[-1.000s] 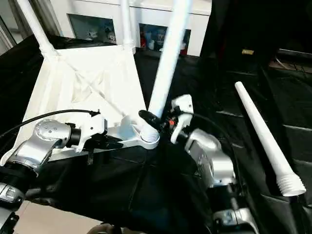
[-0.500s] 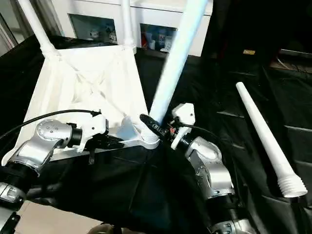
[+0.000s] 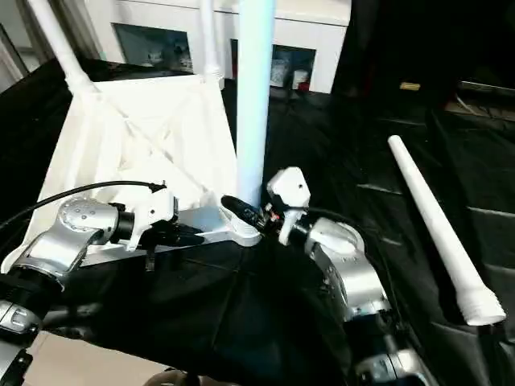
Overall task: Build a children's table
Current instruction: Insert table leg to table base, then rotate leg to tighten
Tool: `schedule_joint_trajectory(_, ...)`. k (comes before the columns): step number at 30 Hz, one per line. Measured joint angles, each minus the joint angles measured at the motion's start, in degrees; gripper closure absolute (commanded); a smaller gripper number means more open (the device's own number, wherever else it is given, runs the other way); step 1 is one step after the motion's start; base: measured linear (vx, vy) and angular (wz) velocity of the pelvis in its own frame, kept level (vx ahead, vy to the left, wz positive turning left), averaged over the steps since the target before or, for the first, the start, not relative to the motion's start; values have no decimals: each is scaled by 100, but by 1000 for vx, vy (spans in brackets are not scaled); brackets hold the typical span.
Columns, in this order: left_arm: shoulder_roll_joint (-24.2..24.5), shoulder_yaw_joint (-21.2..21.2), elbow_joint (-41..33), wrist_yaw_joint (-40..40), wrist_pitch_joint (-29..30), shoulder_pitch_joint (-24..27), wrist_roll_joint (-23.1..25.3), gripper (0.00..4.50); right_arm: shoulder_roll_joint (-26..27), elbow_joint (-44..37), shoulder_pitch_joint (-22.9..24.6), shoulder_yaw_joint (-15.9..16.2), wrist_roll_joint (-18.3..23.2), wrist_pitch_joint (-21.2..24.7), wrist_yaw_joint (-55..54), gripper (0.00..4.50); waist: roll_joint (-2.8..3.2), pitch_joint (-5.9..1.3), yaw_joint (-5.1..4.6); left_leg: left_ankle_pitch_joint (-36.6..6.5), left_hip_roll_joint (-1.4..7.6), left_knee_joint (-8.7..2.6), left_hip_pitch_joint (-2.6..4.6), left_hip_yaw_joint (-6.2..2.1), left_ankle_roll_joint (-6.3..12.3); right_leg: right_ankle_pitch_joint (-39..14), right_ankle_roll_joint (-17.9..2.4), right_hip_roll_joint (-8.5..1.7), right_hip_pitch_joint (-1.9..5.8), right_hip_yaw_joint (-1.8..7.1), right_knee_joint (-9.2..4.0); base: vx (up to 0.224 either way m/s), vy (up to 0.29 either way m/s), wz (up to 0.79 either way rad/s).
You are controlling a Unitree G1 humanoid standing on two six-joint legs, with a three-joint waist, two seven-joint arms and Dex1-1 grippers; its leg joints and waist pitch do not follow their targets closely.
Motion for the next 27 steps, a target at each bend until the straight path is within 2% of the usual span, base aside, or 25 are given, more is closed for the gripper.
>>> schedule_joint_trajectory(6,27,25,10,21,46,0,0,450,28,219,-246,14,-23,137,12,266,-28,-7,-96,11,0,-20,2,4,-10,0,0,0,-1,0,-2,0,0,0)
schedule_joint_trajectory(20,41,44,15,63,99,-3,55,450,-18,370,-338,33,-34,137,137,266,-50,-30,-111,12,4,-33,14,17,-10,1,-1,2,1,1,-5,0,0,0)
schedule_joint_trajectory(23,-196,-3,206,570,138,-130,282,450,145,482,-326,-59,-203,137,-469,266,-56,-52,-95,12,5,-38,34,20,-10,0,0,1,29,3,-10,0,0,0)
schedule_joint_trajectory(27,-595,-2,278,1232,496,-197,431,450,449,686,-343,-249,-403,138,-1449,266,-63,-58,-104,11,1,-90,120,30,-11,-29,48,1,81,9,-96,0,0,0)
